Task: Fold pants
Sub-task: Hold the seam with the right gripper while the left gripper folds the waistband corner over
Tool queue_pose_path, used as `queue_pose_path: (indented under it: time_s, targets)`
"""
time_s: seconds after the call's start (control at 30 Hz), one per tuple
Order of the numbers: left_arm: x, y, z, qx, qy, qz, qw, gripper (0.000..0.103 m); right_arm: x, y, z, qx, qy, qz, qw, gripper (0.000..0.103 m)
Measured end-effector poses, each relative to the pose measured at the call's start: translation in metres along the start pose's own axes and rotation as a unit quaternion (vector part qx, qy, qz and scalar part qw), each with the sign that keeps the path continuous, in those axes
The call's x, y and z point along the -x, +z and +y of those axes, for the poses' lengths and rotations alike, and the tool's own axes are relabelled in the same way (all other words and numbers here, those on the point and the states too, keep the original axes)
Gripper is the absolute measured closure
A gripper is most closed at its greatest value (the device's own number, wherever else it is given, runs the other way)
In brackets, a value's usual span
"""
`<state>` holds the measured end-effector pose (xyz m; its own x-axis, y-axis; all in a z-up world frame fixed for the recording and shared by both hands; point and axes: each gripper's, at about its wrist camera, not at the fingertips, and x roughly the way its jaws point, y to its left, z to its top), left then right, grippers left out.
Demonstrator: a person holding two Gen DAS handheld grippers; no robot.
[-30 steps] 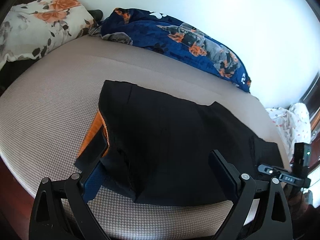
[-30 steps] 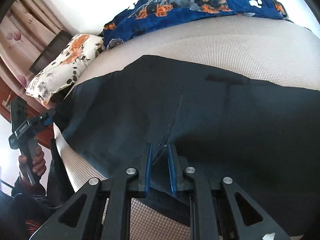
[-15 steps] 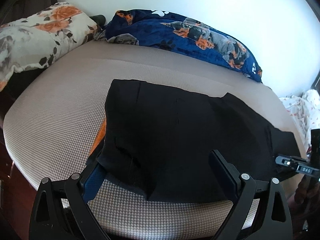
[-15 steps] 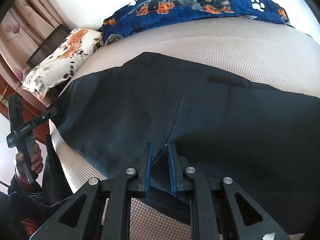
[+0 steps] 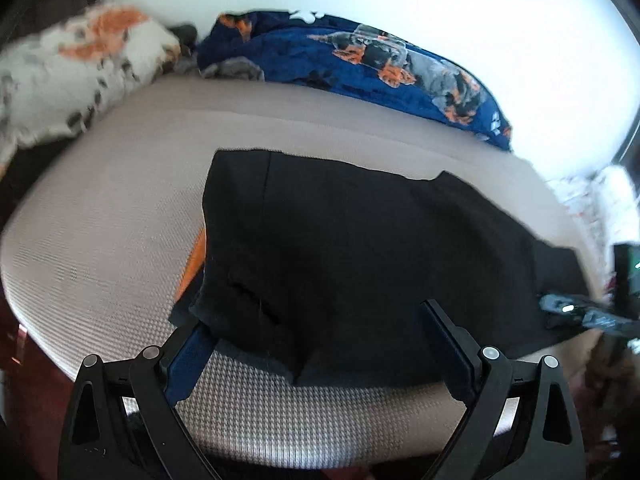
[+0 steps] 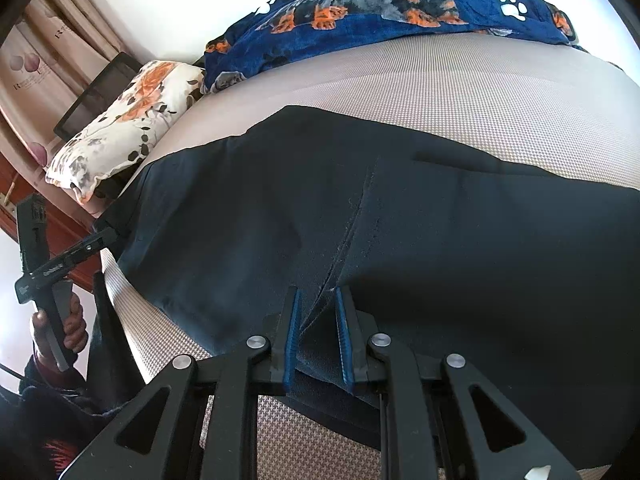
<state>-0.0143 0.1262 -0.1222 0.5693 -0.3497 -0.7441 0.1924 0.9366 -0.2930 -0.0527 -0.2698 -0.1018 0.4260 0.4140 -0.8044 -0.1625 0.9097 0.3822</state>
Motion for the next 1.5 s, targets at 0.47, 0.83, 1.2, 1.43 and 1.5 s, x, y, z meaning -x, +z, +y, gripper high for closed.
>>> queue_pose_path:
  time_s: [0.47, 0.83, 1.2, 1.43, 1.5]
  targets:
    - [0.026, -0.009, 0.107, 0.224, -0.196, 0.045, 0.9537, 0.008, -0.001, 0.002, -0.006, -0.010, 0.015, -0.003, 1.000, 0.085]
    - [-0.013, -0.011, 0.111, 0.269, -0.231, 0.090, 0.9308, 0.008, -0.001, 0.002, -0.004, -0.016, 0.017, -0.006, 1.000, 0.083]
    - [-0.034, -0.010, 0.131, 0.347, -0.314, 0.100, 0.8782, 0.006, -0.002, 0.000, 0.000, -0.019, 0.027, -0.011, 0.999, 0.072]
    - [-0.009, -0.012, 0.110, 0.264, -0.306, 0.033, 0.9141, 0.006, -0.003, 0.000, 0.005, -0.009, 0.030, -0.014, 0.999, 0.066]
    - [-0.015, -0.015, 0.114, 0.283, -0.303, 0.049, 0.9087, 0.006, -0.004, 0.000, 0.005, -0.010, 0.031, -0.015, 0.999, 0.066]
